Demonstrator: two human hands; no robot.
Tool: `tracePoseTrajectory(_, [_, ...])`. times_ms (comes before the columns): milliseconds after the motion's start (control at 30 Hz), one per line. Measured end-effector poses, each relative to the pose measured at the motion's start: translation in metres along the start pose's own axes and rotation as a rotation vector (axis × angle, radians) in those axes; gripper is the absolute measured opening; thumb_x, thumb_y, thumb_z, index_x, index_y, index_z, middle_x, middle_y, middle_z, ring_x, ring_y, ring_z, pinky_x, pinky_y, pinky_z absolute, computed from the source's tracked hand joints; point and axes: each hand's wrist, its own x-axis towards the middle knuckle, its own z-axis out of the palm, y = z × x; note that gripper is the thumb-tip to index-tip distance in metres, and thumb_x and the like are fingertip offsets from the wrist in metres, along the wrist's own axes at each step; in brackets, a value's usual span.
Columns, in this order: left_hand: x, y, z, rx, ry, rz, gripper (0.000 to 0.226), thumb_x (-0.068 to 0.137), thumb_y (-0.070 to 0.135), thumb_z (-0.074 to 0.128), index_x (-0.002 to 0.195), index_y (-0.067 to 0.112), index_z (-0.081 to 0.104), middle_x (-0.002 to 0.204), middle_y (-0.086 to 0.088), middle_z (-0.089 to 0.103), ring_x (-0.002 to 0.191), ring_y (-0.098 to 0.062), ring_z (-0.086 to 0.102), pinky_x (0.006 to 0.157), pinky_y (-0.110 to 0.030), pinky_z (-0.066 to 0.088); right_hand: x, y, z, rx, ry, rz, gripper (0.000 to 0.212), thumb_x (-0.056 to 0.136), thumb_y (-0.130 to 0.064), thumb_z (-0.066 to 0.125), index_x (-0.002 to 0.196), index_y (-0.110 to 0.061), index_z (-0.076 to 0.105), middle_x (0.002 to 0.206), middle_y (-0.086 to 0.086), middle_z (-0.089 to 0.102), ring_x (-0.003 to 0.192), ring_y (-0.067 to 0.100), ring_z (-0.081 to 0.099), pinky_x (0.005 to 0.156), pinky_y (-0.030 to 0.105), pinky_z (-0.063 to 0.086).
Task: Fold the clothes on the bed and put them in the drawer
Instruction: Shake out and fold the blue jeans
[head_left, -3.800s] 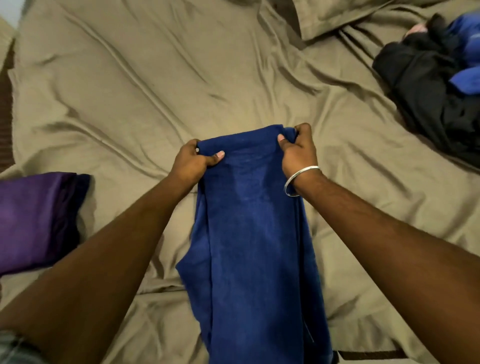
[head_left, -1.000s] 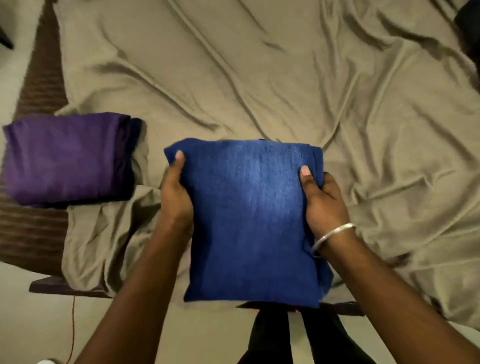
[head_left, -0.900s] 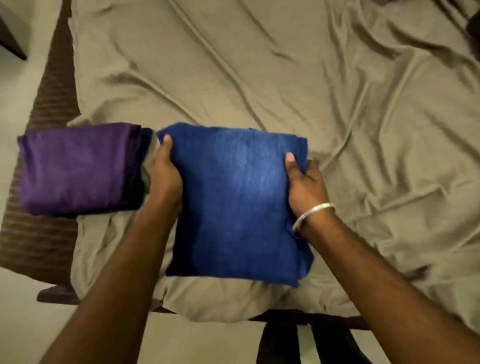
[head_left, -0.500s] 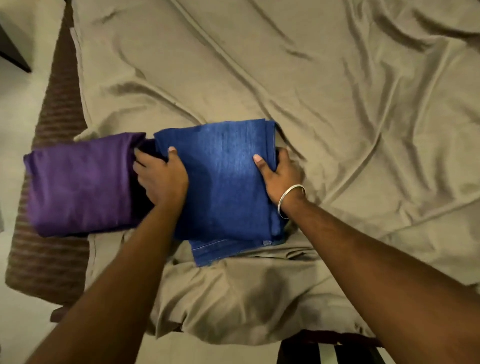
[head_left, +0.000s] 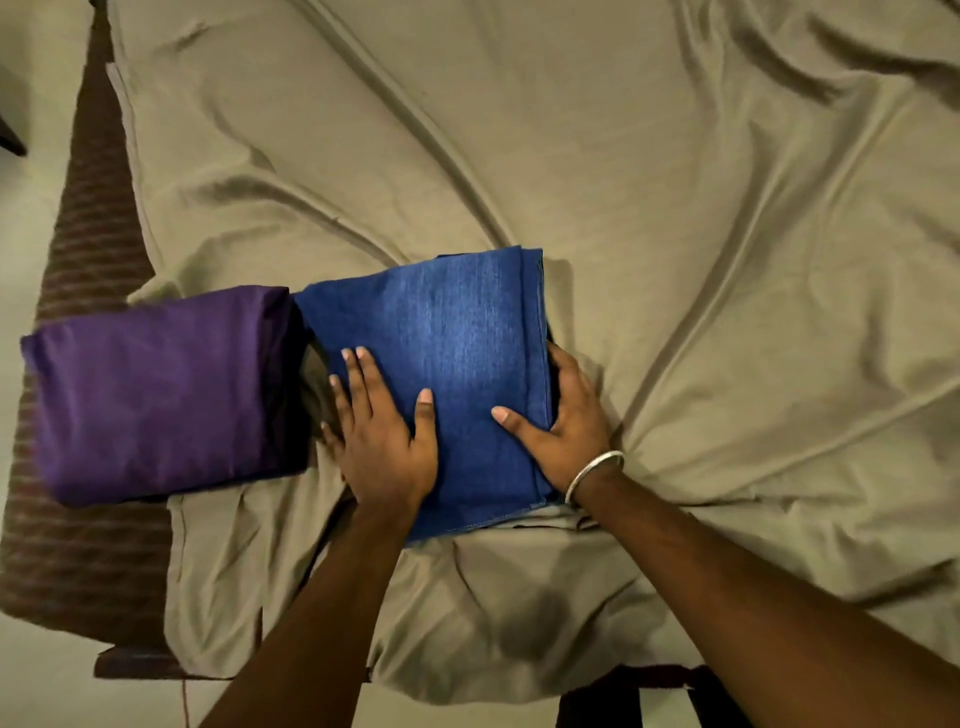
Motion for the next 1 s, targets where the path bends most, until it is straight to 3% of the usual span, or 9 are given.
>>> tracePoseTrajectory(167, [0.0,0.006,0.002,0.072,0.025,-0.017,0.081,0.092,0.065,0.018,0.158,0.024,0.0,0.167,0.005,0.001,0.153,-0.025,0.003,0.116,-0.062,0.012,0.003,0.004,-0.001,0.1,-0.034,0.053,0.088,0.068,-0.056,0.08,0.142,-0.034,0.038,0.141,-0.008,0.051,0.128,0.011,0.051,0.107,0.04,0.045])
tracePoseTrajectory(367, [-0.007,0.017,-0.006,0.171,0.002,-0.064,0.072,0.099,0.057,0.022,0.159,0.022,0.003,0.167,0.003,0.0,0.153,-0.022,-0.006,0.117,-0.062,0.002,0.0,0.0,-0.015,0.075,-0.068,-0.056,0.077,0.08,-0.043,0.076,0.145,-0.02,0.042,0.141,-0.002,0.051,0.127,0.012,0.051,0.107,0.037,0.044])
tracePoseTrajectory(467, [-0.029,0.045,-0.004,0.091,0.032,-0.067,0.068,0.098,0.049,0.02,0.158,0.017,0.017,0.166,-0.001,0.009,0.153,-0.02,-0.002,0.12,-0.057,0.001,0.0,0.008,-0.048,0.021,0.049,-0.15,0.058,0.082,-0.026,0.072,0.135,-0.01,0.054,0.124,0.007,0.059,0.113,0.02,0.059,0.098,0.039,0.051])
tracePoseTrajectory(567, [-0.061,0.089,0.011,0.031,0.02,0.01,0.074,0.095,0.056,0.02,0.157,0.016,0.018,0.166,-0.001,0.011,0.153,-0.017,0.001,0.12,-0.054,-0.003,0.002,0.025,-0.111,-0.054,0.203,-0.172,0.04,0.082,-0.012,0.066,0.12,-0.005,0.062,0.109,0.012,0.061,0.092,0.022,0.064,0.084,0.039,0.057])
tracePoseTrajectory(667, [-0.09,0.158,0.043,0.042,0.008,0.106,0.078,0.089,0.057,0.031,0.156,0.017,0.023,0.165,-0.001,0.017,0.153,-0.016,0.007,0.116,-0.05,-0.015,0.0,0.054,-0.215,-0.215,0.308,-0.19,0.031,0.082,-0.008,0.063,0.113,-0.005,0.066,0.101,0.012,0.063,0.084,0.023,0.065,0.079,0.033,0.055])
tracePoseTrajectory(800, [-0.119,0.244,0.092,-0.02,-0.094,0.164,0.08,0.086,0.059,0.035,0.154,0.019,0.029,0.163,-0.003,0.024,0.151,-0.022,0.015,0.119,-0.062,-0.003,-0.006,0.102,-0.336,-0.502,0.382,-0.185,0.027,0.086,-0.01,0.055,0.108,-0.003,0.067,0.106,0.016,0.061,0.094,0.031,0.06,0.085,0.035,0.05])
tracePoseTrajectory(900, [-0.15,0.337,0.13,-0.127,-0.206,0.265,0.072,0.089,0.052,0.043,0.153,0.021,0.034,0.163,-0.004,0.023,0.151,-0.026,0.016,0.116,-0.066,0.011,-0.021,0.138,-0.428,-0.569,0.531,-0.038,0.025,0.087,-0.01,0.056,0.106,-0.006,0.072,0.118,0.021,0.062,0.107,0.032,0.058,0.093,0.039,0.048])
tracePoseTrajectory(1000, [-0.184,0.422,0.158,-0.182,-0.295,0.424,0.068,0.09,0.035,0.058,0.152,0.03,0.033,0.164,0.0,0.02,0.151,-0.025,0.013,0.116,-0.065,0.014,-0.04,0.159,-0.488,-0.599,0.62,0.146,0.028,0.09,-0.024,0.062,0.116,-0.018,0.072,0.136,0.019,0.057,0.126,0.034,0.052,0.107,0.041,0.041])
